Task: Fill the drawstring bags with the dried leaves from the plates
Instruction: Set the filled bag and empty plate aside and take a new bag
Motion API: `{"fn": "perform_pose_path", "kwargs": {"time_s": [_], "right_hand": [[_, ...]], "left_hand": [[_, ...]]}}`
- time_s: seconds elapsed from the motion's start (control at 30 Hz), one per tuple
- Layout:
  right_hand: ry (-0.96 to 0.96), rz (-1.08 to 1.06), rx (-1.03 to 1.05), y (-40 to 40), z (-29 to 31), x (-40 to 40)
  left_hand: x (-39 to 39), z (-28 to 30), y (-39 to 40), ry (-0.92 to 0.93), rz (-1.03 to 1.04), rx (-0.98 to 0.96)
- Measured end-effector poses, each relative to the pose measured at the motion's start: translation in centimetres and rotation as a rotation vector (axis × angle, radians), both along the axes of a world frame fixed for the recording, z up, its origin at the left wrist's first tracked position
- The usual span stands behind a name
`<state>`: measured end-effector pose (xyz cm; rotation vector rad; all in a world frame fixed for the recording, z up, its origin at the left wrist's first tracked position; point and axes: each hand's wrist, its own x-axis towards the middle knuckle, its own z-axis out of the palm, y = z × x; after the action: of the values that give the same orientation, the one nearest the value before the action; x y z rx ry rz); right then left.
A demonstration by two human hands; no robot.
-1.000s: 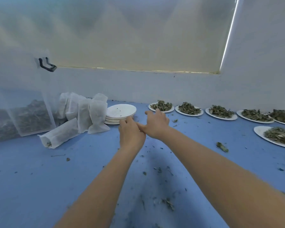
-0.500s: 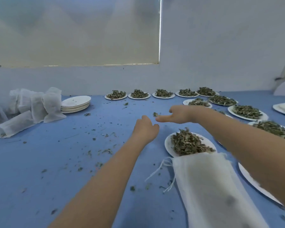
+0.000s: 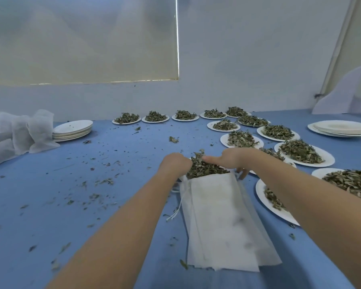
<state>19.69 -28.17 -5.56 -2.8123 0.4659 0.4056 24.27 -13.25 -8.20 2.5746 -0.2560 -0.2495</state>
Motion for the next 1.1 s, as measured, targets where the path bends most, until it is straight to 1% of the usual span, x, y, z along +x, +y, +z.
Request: {"fn": "perform_pose_path", "kwargs": {"time_s": [0.1,0.27,0.37,0.47,0.5,0.63,0.73,0.93,1.03,1.1], "right_hand": [[-0.054,-0.013,0.017,0.2,-0.6,0.2],[-0.114,-0.029,0.080,1.3,-0.3,0.9],[-0.174,-0.025,0.132,2.7,0.4,2.4],[-0.179,-0.006,0.167,5.2,1.2,4.5],[-0.185,0.014,0.175,6.3,1.4,5.4],[-0.203,0.149,0.182,11.8,1.2,8.6],[-0.190,0.249,0.242,16.3,0.4,10.6],[-0.232,0.235,0.385,22.1,-1.9,13.5],[-0.215,0.209,0.442,22.8,-3.1,14.1],[-0.192,0.195,0.490,22.8,-3.6,14.4]], "left_hand": [[0.1,-0.3,-0.3,0.011,-0.004,0.024],[0.6,0.1,0.3,0.002,-0.011,0.012],[1.4,1.1,1.9,-0.012,0.052,-0.059],[2.3,2.3,4.7,-0.008,0.125,-0.166],[2.7,2.6,5.9,-0.010,0.149,-0.174],[4.4,3.3,11.6,-0.031,0.257,-0.147],[5.3,3.2,16.2,-0.035,0.350,-0.130],[6.8,1.6,22.4,-0.088,0.480,-0.189],[7.4,0.4,23.6,-0.102,0.492,-0.193],[7.5,0.1,23.9,-0.073,0.476,-0.163]]}}
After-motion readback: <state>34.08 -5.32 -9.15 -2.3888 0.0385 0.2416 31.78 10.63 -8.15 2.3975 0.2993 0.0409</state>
